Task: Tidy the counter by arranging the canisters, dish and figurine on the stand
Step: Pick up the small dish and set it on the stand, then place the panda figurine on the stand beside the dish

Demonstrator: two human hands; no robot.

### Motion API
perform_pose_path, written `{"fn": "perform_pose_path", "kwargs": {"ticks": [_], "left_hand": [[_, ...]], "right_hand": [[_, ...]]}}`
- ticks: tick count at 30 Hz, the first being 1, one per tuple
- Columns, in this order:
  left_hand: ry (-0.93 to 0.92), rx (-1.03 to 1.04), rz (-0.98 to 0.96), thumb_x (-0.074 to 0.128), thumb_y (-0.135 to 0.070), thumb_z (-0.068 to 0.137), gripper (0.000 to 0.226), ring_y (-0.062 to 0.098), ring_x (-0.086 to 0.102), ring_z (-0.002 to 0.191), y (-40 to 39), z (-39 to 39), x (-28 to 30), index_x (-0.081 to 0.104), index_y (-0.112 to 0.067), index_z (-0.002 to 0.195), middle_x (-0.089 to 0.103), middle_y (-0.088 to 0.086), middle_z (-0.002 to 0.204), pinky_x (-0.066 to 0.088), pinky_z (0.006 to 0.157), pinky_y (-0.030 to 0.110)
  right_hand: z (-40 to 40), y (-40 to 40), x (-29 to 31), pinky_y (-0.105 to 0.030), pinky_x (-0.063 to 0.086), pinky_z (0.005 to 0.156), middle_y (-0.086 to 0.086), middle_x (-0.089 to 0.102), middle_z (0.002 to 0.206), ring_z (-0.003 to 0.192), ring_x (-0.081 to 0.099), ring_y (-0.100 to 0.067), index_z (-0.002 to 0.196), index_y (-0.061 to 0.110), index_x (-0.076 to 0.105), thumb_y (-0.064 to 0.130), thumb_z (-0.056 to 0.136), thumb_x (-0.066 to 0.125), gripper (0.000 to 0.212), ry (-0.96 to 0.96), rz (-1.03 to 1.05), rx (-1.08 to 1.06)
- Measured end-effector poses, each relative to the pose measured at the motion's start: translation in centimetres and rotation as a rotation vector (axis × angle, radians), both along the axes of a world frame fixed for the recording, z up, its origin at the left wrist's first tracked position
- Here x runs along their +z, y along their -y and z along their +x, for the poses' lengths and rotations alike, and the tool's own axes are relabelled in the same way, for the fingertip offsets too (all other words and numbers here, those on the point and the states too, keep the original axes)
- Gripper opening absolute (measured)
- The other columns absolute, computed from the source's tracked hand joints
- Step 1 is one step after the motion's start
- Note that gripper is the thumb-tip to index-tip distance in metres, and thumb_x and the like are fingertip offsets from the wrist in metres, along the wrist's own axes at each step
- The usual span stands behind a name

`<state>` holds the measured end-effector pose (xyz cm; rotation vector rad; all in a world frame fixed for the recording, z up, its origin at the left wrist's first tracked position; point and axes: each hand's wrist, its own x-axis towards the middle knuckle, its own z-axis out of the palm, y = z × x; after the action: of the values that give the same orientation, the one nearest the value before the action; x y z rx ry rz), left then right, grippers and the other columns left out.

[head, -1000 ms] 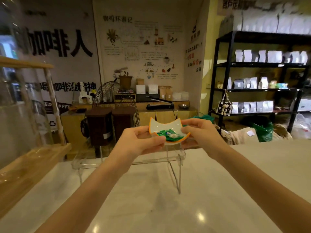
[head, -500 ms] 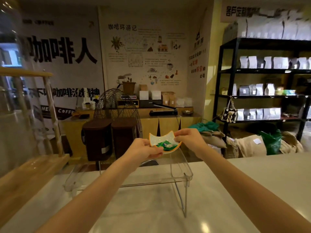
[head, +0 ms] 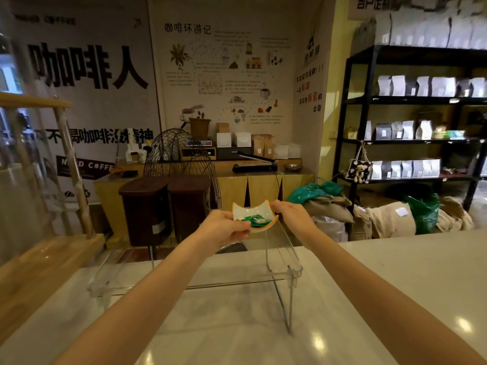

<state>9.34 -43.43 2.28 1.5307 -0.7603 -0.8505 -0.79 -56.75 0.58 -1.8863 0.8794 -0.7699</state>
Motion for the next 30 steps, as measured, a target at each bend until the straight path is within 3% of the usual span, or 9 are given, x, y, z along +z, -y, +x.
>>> {"fn": "perform_pose_path", "kwargs": {"ticks": [3,6,11,14,18,22,25,27,30], "left_hand": [[-0.023,0.001,-0.015,0.058,0.001,0.082,0.033,0.014,0.06,0.071,0.2,-0.1,0.1,0.052,0.01,0.113,0.062,0.011,0.081,0.055,0.053,0.015],[-0.012,0.009,-0.008,0.057,0.0,0.083,0.034,0.014,0.06,0.07,0.4,-0.1,0.1,0.051,0.01,0.115,0.061,0.01,0.08,0.055,0.051,0.015],[0.124,0.029,0.031,0.058,-0.006,0.084,0.035,0.013,0.06,0.069,0.6,-0.4,0.0,0.051,0.007,0.116,0.062,0.007,0.08,0.054,0.052,0.015],[0.393,0.109,0.091,0.059,-0.015,0.085,0.044,0.017,0.063,0.08,0.7,-0.6,-0.1,0.048,0.001,0.124,0.064,0.01,0.097,0.056,0.067,0.024],[0.975,0.172,0.208,0.052,-0.025,0.089,0.051,0.026,0.048,0.119,0.2,-1.4,0.0,0.039,-0.003,0.132,0.048,0.015,0.133,0.042,0.094,0.033],[1.12,0.122,0.206,0.043,-0.03,0.092,0.05,0.028,0.038,0.128,-0.9,-2.8,-0.1,0.036,-0.004,0.134,0.042,0.015,0.14,0.035,0.104,0.038],[1.238,0.104,0.153,0.04,-0.033,0.092,0.051,0.026,0.032,0.134,-2.5,-4.0,-0.6,0.034,-0.008,0.136,0.038,0.012,0.145,0.03,0.11,0.04],[1.307,0.074,0.105,0.039,-0.034,0.092,0.05,0.024,0.027,0.137,-4.0,-5.2,-0.8,0.033,-0.011,0.137,0.036,0.01,0.147,0.026,0.113,0.039],[1.38,0.029,0.032,0.037,-0.037,0.092,0.05,0.019,0.023,0.139,-6.7,-7.4,-1.1,0.032,-0.018,0.138,0.033,0.004,0.149,0.024,0.114,0.039]], "right_hand": [[0.0,-0.7,-0.1,-0.05,0.022,0.112,-0.009,0.049,0.139,0.132,0.037,-0.028,0.124,0.014,0.054,0.032,0.096,0.026,0.043,-0.045,-0.049,0.051],[0.3,-0.5,-0.4,-0.047,0.021,0.114,-0.007,0.043,0.145,0.134,0.035,-0.026,0.134,0.019,0.045,0.038,0.097,0.02,0.048,-0.05,-0.046,0.062],[0.1,-0.7,-0.4,-0.034,0.034,0.098,-0.006,0.058,0.123,0.112,0.05,-0.02,0.124,0.016,0.054,0.046,0.094,0.027,0.05,0.015,0.133,0.095],[-0.7,-1.6,-0.3,-0.034,0.036,0.096,-0.006,0.059,0.116,0.101,0.05,-0.016,0.12,0.014,0.056,0.042,0.095,0.031,0.045,0.022,0.09,0.118],[-3.5,-3.4,-0.4,-0.034,0.034,0.101,-0.007,0.054,0.132,0.119,0.047,-0.02,0.127,0.015,0.052,0.037,0.095,0.033,0.043,-0.036,-0.071,0.131],[-7.1,-6.0,-0.9,-0.026,0.033,0.097,-0.003,0.052,0.135,0.124,0.045,-0.017,0.134,0.015,0.044,0.033,0.095,0.038,0.044,-0.066,-0.203,0.171],[-9.8,-8.1,-1.8,-0.03,0.038,0.101,-0.001,0.053,0.136,0.123,0.046,-0.015,0.134,0.017,0.043,0.033,0.093,0.041,0.045,-0.112,-0.366,0.183],[-11.8,-9.7,-2.5,-0.031,0.034,0.104,0.003,0.051,0.137,0.127,0.041,-0.013,0.134,0.021,0.042,0.036,0.093,0.041,0.044,-0.162,-0.508,0.17],[-14.9,-12.6,-3.7,-0.02,0.025,0.102,0.007,0.044,0.14,0.13,0.033,-0.009,0.136,0.024,0.037,0.036,0.093,0.041,0.045,-0.216,-0.638,0.182]]}}
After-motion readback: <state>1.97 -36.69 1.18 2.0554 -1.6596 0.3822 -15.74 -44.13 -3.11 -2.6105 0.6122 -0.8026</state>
